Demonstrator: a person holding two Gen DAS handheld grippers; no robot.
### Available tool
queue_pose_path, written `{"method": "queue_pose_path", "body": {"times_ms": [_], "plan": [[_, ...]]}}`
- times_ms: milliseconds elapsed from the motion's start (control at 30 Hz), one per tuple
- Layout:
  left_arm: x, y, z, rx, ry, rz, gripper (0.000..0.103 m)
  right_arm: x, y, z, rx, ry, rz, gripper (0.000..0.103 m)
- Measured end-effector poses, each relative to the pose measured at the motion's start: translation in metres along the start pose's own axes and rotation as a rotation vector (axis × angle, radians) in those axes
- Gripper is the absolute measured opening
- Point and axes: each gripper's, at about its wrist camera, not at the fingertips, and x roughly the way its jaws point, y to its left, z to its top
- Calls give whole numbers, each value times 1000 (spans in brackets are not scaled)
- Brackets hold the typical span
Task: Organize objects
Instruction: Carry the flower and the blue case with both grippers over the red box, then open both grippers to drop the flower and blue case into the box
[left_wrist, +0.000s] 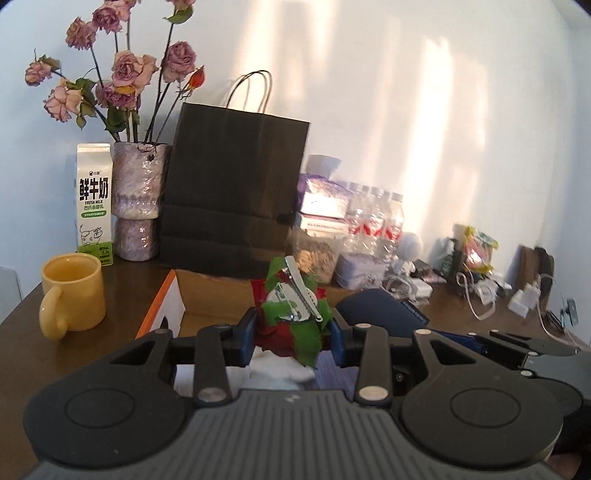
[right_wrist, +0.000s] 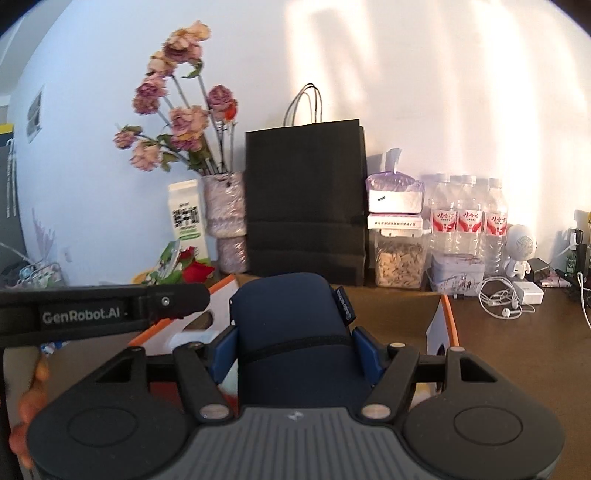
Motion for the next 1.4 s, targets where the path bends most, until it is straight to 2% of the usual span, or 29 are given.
{"method": "queue_pose_path", "body": {"times_ms": [233, 433, 733, 767, 833, 867, 900, 933, 1000, 1400], "plan": [[47, 11, 10, -45, 6, 22, 39, 45, -13, 17, 20, 6, -30, 65], [75, 23, 7, -63, 41, 30, 39, 75, -22, 13, 26, 35, -28, 65], [91, 27, 1, -54, 67, 47, 40, 90, -34, 5, 44, 84, -38, 66], [90, 27, 1, -55, 63, 53, 42, 91, -34, 5, 44, 85, -40, 67], [88, 27, 2, -53, 53, 72, 58, 92, -34, 4, 45, 87, -51, 72], [88, 27, 3, -52, 49, 78, 82, 91, -35, 4, 46, 86, -58, 86], [87, 27, 3, -54, 41, 90, 103, 91, -36, 4, 52, 88, -67, 95], [85, 27, 2, -54, 24, 114, 103, 91, -37, 4, 56, 88, -72, 103], [86, 25, 3, -42, 30, 136, 103, 91, -39, 4, 61, 90, -77, 103], [88, 27, 1, -46, 56, 140, 103, 93, -35, 2, 50, 109, -70, 103]]}}
